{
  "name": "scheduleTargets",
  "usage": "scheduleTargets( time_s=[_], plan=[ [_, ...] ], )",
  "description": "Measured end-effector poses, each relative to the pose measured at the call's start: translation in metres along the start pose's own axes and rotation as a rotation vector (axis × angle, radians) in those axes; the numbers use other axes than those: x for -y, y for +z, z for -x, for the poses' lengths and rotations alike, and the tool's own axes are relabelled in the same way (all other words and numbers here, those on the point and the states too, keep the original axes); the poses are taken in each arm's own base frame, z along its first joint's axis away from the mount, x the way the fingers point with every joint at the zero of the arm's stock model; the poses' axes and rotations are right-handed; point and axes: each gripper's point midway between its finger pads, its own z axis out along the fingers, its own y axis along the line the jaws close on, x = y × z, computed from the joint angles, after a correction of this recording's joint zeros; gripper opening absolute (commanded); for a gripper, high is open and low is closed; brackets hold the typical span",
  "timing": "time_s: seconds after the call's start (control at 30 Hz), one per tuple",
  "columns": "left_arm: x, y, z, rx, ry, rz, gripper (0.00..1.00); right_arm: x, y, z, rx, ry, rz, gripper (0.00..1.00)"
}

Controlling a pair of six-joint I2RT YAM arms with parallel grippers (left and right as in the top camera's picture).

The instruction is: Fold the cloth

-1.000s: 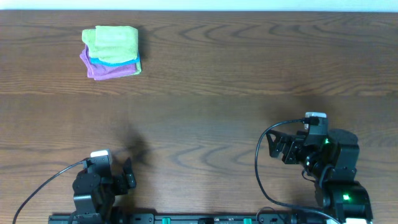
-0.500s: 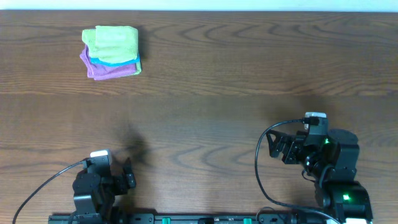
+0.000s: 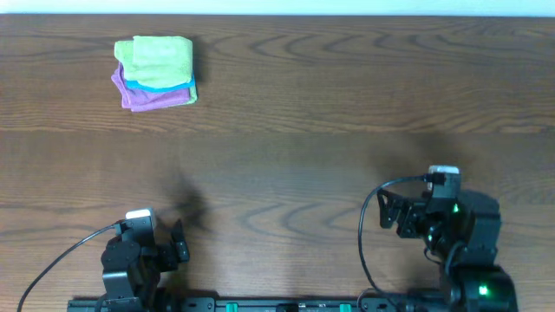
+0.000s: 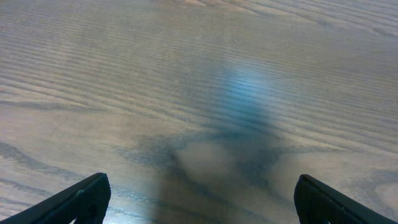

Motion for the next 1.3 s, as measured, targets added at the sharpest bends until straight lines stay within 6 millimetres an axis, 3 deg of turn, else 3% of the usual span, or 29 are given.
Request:
scheduleTargets(
  time_s=[0.2, 0.33, 0.63, 1.3],
  plan=[
    [0.000, 0.000, 0.000, 0.002, 0.000, 0.000, 0.96, 0.018, 0.016, -0.045, 0.049, -0.132, -0.041, 0.99],
    [0.000, 0.000, 0.000, 0.001, 0.000, 0.000, 0.96, 0.024, 0.026, -0.064, 0.085, -0.167, -0.045, 0.99],
    [0.000, 0.000, 0.000, 0.002, 0.000, 0.000, 0.95, 0.024, 0.017, -0.050, 0.170, -0.255, -0.070, 0.99],
    [0.000, 0.000, 0.000, 0.002, 0.000, 0.000, 0.95, 0.027, 0.016, -0.053, 0.165, -0.264, -0.085, 0.99]
  ],
)
